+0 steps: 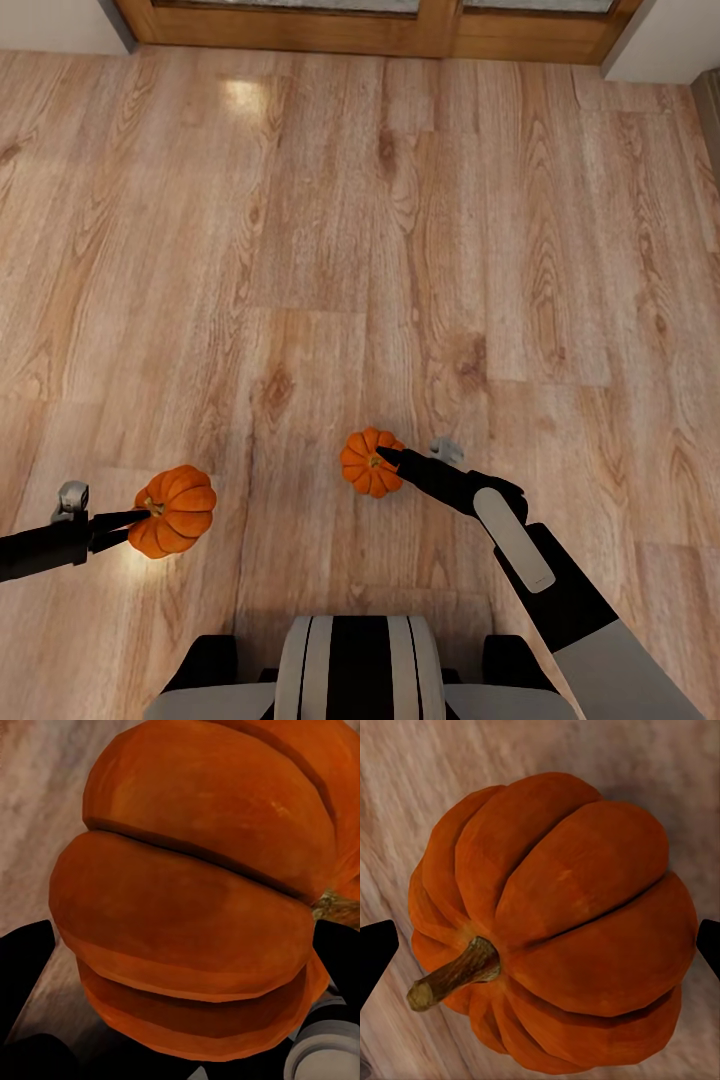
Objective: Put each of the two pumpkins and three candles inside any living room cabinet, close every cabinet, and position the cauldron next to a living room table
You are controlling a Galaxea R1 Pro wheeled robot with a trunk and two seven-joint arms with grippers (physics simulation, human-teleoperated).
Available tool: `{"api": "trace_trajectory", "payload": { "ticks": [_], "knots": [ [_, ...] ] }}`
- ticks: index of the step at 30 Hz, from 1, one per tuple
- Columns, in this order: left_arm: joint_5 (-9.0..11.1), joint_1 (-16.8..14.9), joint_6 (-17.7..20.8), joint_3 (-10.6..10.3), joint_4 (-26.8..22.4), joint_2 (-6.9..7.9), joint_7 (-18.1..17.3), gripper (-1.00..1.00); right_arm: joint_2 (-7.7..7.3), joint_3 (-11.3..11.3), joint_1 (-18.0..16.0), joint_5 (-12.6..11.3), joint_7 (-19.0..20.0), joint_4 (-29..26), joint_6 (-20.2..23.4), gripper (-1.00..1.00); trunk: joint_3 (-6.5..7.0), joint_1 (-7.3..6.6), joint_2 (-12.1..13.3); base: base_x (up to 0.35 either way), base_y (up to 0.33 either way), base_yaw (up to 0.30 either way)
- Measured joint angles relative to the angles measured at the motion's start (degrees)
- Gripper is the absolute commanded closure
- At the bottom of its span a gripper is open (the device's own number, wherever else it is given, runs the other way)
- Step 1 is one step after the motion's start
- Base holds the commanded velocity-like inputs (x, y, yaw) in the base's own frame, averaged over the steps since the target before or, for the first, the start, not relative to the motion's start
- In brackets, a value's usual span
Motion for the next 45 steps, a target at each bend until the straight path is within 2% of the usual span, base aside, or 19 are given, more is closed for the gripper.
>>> {"api": "trace_trajectory", "payload": {
  "ticks": [9,13,15,30,37,40,42,45],
  "knots": [
    [0.0,0.0,0.0,0.0,0.0,-0.01,0.0,1.00,0.00,0.0,0.0,-0.1,-0.2,0.1,0.0,-1.00,0.00,0.18,-0.1,0.000,0.000,0.000],
    [0.0,0.0,0.0,0.0,0.0,0.01,0.0,1.00,0.00,-0.1,0.0,1.6,-0.2,2.4,0.0,-1.00,0.00,0.26,-0.1,0.000,0.000,0.000],
    [0.0,0.0,0.0,0.0,0.0,0.02,0.0,1.00,0.02,-0.1,0.0,1.7,-0.1,3.0,-0.2,-1.00,0.01,0.25,-0.1,0.000,0.000,0.000],
    [0.0,0.0,0.0,0.0,0.0,-0.01,0.0,1.00,0.03,0.1,0.0,2.8,0.0,2.6,-0.2,-1.00,0.00,0.43,-0.2,0.000,0.000,0.000],
    [0.0,0.0,0.0,0.0,0.0,-0.02,0.0,1.00,0.10,0.3,0.0,4.4,0.6,2.5,-0.2,-1.00,0.00,0.43,-0.2,0.000,0.000,0.000],
    [0.0,0.0,0.0,0.0,0.0,0.01,0.0,1.00,0.10,1.1,0.0,4.7,0.8,2.6,-0.2,-1.00,0.00,0.43,-0.2,0.000,0.000,0.000],
    [0.0,0.0,0.0,0.0,0.0,0.05,0.0,1.00,0.11,2.7,0.0,4.7,1.5,2.5,-0.2,-1.00,0.00,0.43,-0.2,0.000,0.000,0.000],
    [0.0,0.0,0.0,0.0,0.0,0.07,0.0,1.00,0.10,4.0,0.0,4.8,2.1,2.9,-0.1,-1.00,0.00,0.43,-0.2,0.000,0.000,0.000]
  ]
}}
